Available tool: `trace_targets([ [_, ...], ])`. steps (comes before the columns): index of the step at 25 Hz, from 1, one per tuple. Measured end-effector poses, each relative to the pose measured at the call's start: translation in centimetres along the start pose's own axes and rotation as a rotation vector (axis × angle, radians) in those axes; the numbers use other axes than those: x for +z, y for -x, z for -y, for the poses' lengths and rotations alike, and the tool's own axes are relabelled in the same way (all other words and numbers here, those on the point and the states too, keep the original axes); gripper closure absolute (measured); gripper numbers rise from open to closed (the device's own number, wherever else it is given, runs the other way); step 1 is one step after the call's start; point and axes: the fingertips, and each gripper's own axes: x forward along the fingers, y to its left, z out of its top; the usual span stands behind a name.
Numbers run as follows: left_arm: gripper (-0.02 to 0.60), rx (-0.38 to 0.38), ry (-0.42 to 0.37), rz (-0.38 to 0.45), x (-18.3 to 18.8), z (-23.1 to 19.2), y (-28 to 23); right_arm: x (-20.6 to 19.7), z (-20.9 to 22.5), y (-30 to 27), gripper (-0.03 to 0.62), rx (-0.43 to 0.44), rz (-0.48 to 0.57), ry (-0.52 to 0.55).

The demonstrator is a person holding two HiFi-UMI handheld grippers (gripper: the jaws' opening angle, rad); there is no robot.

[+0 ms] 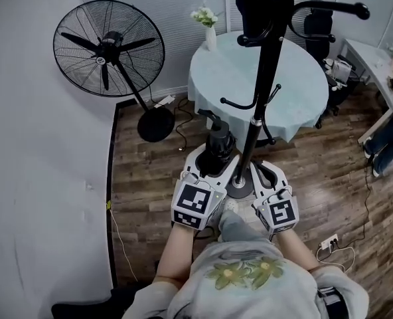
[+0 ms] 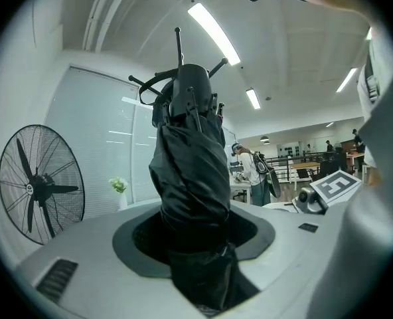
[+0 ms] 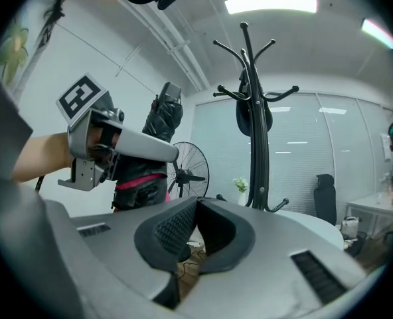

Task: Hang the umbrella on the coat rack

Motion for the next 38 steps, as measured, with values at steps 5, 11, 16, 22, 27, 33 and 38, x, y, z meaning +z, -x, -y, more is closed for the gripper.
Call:
trace_targets([
  [5, 0.359, -0.048, -0.025, 0.046, 2.6, -0.3, -1.5, 0.6, 1.5, -0.9, 0.589, -0.021, 0.013, 0.004],
  [11, 0.358, -0.109, -0.07, 0.083, 5.8, -1.1, -3.1, 1.1, 3.0, -2.1, 0.589, -0.033, 0.025, -0.004],
  [16, 0.357, -0.151, -0.124, 0.089, 7.7, -1.3, -4.0, 1.2, 3.5, -2.9, 0.589, -0.034, 0.029, -0.01],
  [22, 0.357, -0.291, -0.165, 0.074, 9.2, -0.1, -4.9, 1.3, 4.0, -3.5, 0.589, -0.039, 0.033, -0.015],
  [27, 0.357, -0.37, -0.137, 0.107, 10.7, 0.3, -5.2, 1.4, 4.5, -3.8, 0.589, -0.052, 0.031, -0.013],
  [33, 0.357, -0.437, -0.153, 0.151, 12.9, 1.1, -5.4, 1.4, 5.4, -4.4, 0.589, -0.061, 0.031, -0.012],
  [38, 0.357, -0.478, -0.179, 0.169, 13.9, 1.7, -5.4, 1.3, 5.4, -4.5, 0.589, -0.07, 0.031, -0.01],
])
